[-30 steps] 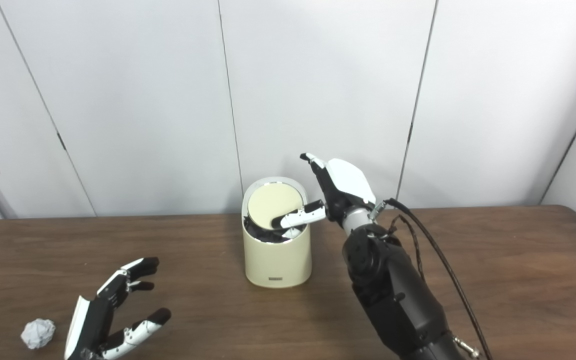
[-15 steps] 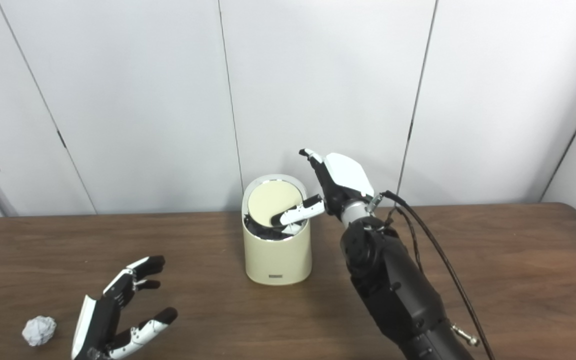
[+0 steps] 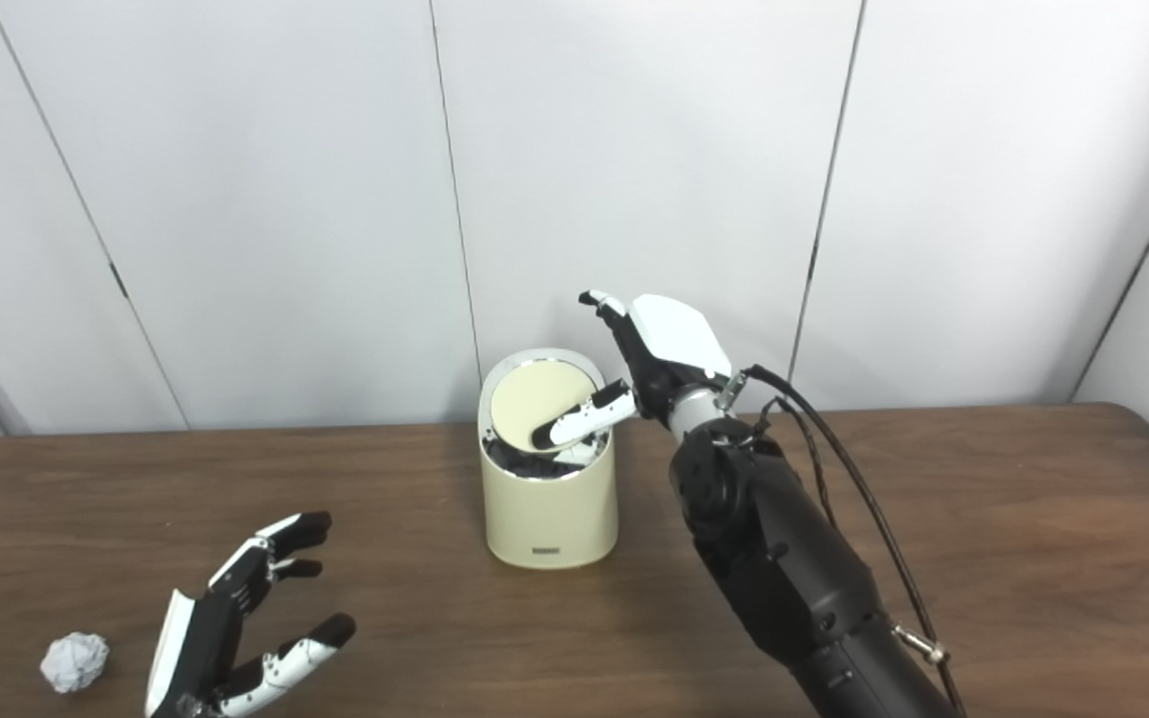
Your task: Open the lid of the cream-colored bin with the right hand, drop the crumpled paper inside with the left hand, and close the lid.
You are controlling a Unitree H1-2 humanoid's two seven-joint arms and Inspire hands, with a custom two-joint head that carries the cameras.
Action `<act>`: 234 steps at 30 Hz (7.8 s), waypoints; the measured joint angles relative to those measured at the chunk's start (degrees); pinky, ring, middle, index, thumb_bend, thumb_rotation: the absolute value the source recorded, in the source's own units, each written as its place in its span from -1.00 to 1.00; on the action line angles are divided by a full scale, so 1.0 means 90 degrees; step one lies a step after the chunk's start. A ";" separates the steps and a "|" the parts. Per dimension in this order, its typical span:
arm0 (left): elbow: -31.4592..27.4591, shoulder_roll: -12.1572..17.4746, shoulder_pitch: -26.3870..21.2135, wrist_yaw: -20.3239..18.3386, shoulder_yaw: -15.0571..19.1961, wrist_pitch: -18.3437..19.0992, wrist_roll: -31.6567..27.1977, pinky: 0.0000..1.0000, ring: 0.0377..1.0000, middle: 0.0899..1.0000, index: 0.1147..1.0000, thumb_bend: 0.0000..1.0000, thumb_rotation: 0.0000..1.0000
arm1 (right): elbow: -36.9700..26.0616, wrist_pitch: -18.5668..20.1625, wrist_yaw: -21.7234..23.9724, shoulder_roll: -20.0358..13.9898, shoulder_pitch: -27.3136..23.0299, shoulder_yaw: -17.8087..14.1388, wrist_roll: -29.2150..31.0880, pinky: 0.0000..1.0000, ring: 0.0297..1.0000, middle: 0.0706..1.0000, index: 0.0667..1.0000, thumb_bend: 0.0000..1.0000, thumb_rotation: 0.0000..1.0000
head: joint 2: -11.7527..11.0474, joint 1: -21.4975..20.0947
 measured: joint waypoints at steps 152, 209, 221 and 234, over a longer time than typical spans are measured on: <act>-0.3052 0.1203 0.1251 -0.0899 0.1514 0.2719 0.3062 0.18 0.39 0.49 0.43 1.00 -0.37 | -0.1216 -0.5189 -0.0893 -0.0829 0.4421 -0.3186 0.3824 0.01 0.43 0.54 0.58 1.00 0.61 | 0.0058 0.3496; -0.1260 0.1964 0.0692 -0.0490 0.1488 0.3638 0.3214 0.21 0.39 0.43 0.40 1.00 -0.35 | -0.0911 -0.5219 -0.0859 -0.0884 0.4354 -0.3297 0.4022 -0.11 0.40 0.51 0.53 1.00 0.60 | 0.0010 0.3711; -0.1027 0.2216 0.0527 -0.0509 0.1346 0.3713 0.3013 0.20 0.37 0.42 0.37 1.00 -0.41 | -0.0908 -0.5225 -0.0860 -0.0882 0.4360 -0.3292 0.4008 -0.11 0.39 0.49 0.52 1.00 0.63 | 0.0039 0.3633; -0.0676 0.2385 0.0385 -0.0555 0.0984 0.3712 0.2960 0.13 0.30 0.39 0.38 1.00 -0.43 | -0.1061 -0.5227 -0.0868 -0.0860 0.4411 -0.3286 0.3931 -0.13 0.37 0.47 0.50 1.00 0.64 | 0.0049 0.3584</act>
